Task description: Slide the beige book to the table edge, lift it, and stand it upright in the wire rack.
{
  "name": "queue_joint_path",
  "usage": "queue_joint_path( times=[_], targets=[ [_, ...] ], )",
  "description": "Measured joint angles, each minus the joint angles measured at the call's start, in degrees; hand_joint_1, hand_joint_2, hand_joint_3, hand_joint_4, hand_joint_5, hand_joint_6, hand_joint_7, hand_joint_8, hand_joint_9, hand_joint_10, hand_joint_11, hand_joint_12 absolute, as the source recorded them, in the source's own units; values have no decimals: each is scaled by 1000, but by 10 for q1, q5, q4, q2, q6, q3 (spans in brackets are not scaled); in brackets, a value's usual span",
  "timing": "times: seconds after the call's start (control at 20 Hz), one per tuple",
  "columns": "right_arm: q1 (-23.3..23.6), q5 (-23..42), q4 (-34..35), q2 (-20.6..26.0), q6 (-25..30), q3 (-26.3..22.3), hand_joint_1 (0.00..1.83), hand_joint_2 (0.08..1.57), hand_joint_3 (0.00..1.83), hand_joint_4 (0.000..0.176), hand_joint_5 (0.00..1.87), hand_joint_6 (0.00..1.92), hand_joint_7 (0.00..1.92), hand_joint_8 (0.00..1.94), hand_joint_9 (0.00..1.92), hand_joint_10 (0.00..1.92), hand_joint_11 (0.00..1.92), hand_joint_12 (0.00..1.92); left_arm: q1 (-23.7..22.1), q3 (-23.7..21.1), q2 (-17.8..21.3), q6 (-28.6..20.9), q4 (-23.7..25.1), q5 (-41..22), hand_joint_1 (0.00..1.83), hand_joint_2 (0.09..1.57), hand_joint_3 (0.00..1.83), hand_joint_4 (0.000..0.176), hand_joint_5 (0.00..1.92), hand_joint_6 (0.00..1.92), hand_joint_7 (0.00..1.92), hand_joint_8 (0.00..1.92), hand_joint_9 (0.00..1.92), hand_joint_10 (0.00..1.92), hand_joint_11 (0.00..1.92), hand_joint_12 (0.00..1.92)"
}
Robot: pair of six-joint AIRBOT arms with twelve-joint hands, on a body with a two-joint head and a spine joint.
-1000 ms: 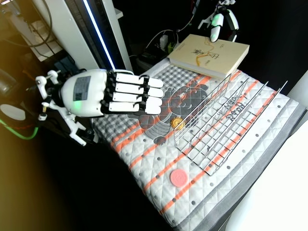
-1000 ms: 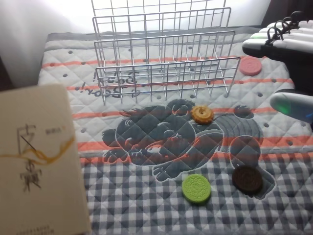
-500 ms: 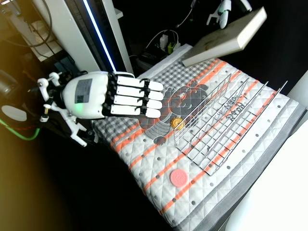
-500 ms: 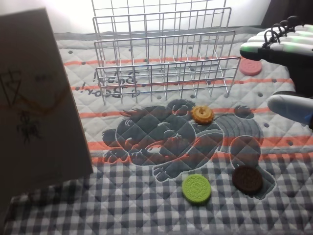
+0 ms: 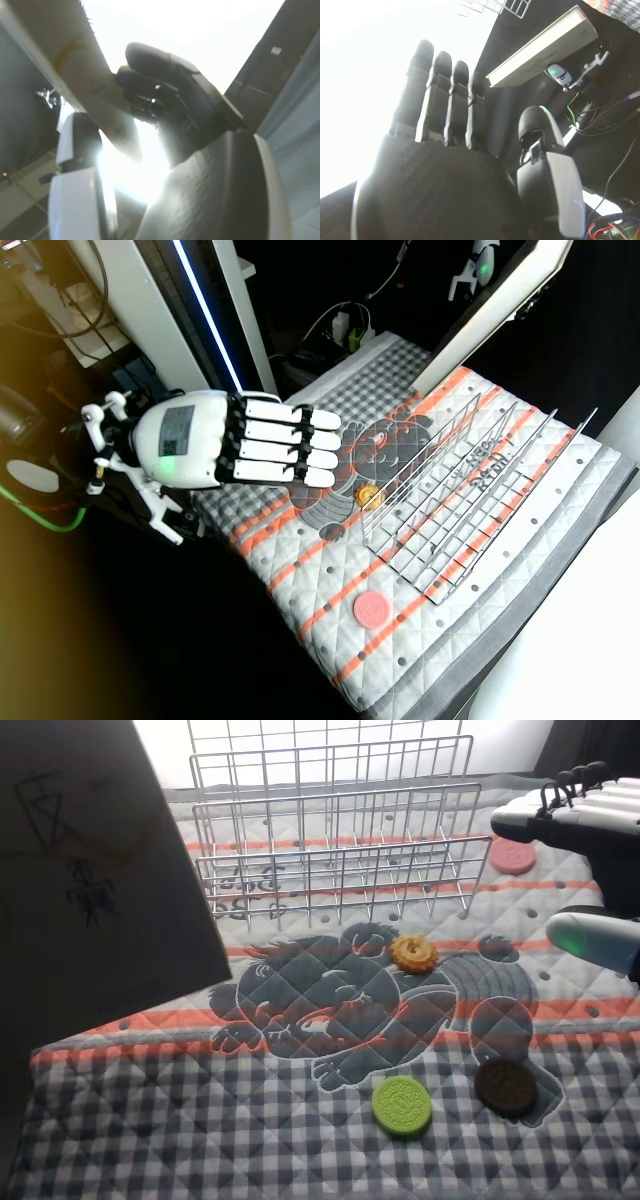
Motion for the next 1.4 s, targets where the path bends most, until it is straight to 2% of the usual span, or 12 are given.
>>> queue_joint_path(
  times=[0.15,0.35,0.45,0.65,0.75,0.85,0.9,1.0,1.05,1.2,1.25,1.4],
  targets=[
    [-2,-1,3,0,0,0,201,1336,0,0,392,2,430,1,424,2,415,127,-28,5,-3,7,16,9,1391,1098,0,0,867,981,1023,882,1054,1130,1052,1140],
    [-4,0,6,0,0,0,214,1357,5,0,375,0,437,0,437,1,430,105,-108,27,-19,25,68,37,1392,1093,0,0,855,1019,1039,833,1077,1076,1091,1067],
    [-4,-1,7,0,0,0,193,1363,0,0,388,3,466,4,454,3,437,77,-163,42,-29,37,90,56,1399,1058,0,0,995,809,1089,773,1116,1006,1141,1033],
    [-11,-3,13,0,0,0,167,1365,2,0,372,0,497,7,476,5,463,69,-217,68,-53,41,107,83,1395,1076,1,0,922,963,1025,847,1121,986,1150,1009],
    [-11,-1,13,0,0,0,167,1366,2,0,386,7,519,13,489,8,487,75,-240,73,-60,42,122,99,1390,1095,0,0,889,1017,978,950,1073,1048,1095,1090],
    [-11,-1,13,0,0,0,174,1385,4,0,391,2,531,6,507,7,504,65,-260,81,-64,46,131,102,1391,1092,0,0,901,995,985,951,1076,1037,1073,1094],
    [-11,-1,13,0,0,0,178,1385,2,0,402,6,530,4,507,5,500,59,-276,87,-70,51,128,105,1395,1075,0,0,925,939,1034,851,1125,973,1091,1017],
    [-11,-1,13,0,0,0,174,1384,1,0,415,10,528,3,500,2,492,54,-311,99,-80,68,125,113,1397,1069,0,0,932,892,1056,819,1131,982,1131,976],
    [-11,0,14,-1,0,0,137,1384,2,0,420,7,507,1,479,1,478,42,-335,106,-89,82,126,123,1395,1080,0,0,939,854,1034,875,1082,1074,1095,1038],
    [-15,-1,14,-3,0,2,138,1386,1,0,449,9,522,4,495,5,491,36,-375,125,-107,99,139,158,1395,1075,0,0,974,806,1054,826,1072,1110,1067,1174],
    [-15,-2,15,-5,0,2,128,1369,0,0,456,8,519,1,488,1,490,31,-388,132,-113,106,144,174,1397,1066,0,0,989,772,1093,757,1078,1111,1077,1190],
    [-15,0,15,-7,0,3,77,1358,0,0,431,0,462,0,453,0,456,10,-444,146,-130,149,158,223,1394,1075,0,0,959,809,1091,775,1050,1137,1042,1148]
  ],
)
